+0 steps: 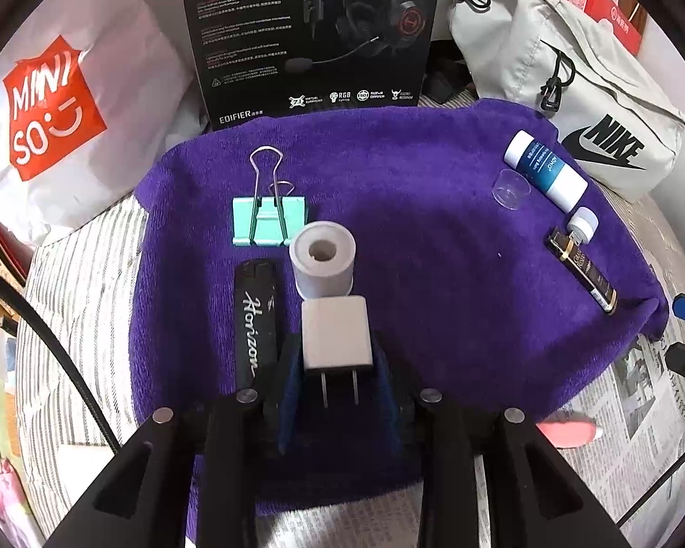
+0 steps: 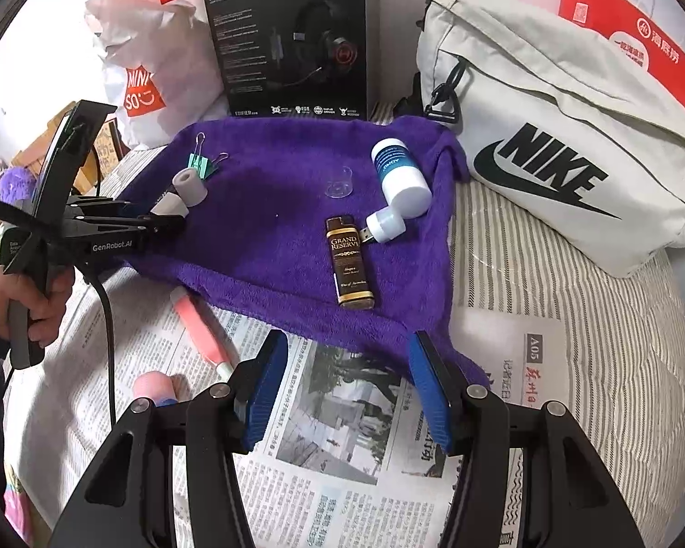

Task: Organize rigid objects
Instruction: 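Grasp the pink tube on the newspaper with the right gripper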

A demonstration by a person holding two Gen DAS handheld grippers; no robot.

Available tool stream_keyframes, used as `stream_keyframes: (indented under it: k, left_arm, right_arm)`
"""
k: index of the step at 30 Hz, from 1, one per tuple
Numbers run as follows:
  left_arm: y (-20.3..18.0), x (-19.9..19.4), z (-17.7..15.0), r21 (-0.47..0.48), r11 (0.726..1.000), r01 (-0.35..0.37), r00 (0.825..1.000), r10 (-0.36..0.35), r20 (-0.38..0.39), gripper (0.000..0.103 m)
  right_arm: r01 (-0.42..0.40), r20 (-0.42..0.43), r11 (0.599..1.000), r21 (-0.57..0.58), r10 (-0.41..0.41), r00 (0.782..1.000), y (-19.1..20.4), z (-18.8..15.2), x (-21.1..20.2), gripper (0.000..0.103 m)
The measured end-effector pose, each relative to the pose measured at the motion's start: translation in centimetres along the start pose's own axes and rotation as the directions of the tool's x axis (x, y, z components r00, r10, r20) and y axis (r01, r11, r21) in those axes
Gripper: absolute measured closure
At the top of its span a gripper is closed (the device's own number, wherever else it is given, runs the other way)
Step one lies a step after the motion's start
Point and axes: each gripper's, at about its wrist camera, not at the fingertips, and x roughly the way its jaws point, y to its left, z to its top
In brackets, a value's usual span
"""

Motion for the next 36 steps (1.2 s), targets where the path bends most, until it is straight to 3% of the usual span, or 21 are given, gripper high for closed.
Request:
stream_keyframes:
  k: [10, 19, 25, 32, 36]
  left_arm:
    - [0.4, -1.0, -0.9, -0.057, 0.998, 0.017, 0.999, -0.02, -0.039, 0.071]
    - [0.3, -3.2, -1.7, -0.059, 0.998, -0.008, 1.0, 0.006, -0.028, 0.066]
    - [0.2, -6.3, -2.9, -0.057, 0.998, 0.004, 1.0, -0.004, 0.005, 0.061]
    - [1.2, -9.0, -5.8, -0.095, 0.996, -0.003, 1.0, 0.005, 0.023, 0.061]
    - [1.9, -9.9, -7.2, -0.144, 0.989, 0.022, 0.999, -0.016, 0.039, 0.061]
  right_arm:
    - [-0.007, 0.005, 1.0, 0.015, 0.007, 1.0, -0.1, -0.7, -1.1, 0.048]
    - [-0.024, -0.016, 0.999, 0.021, 0.025, 1.0, 0.3, -0.8, -1.4, 0.048]
    - [-0.028, 0.021, 0.998, -0.052, 0.029, 0.999, 1.4, -0.3, -1.7, 0.048]
    - [-0.191, -0.009, 0.97, -0.147, 0.192, 0.981, 4.2, -0.5, -0.1, 0.048]
    - [-0.216, -0.018, 0.94, -0.263, 0.219, 0.975, 7.0, -0.5, 1.2, 0.048]
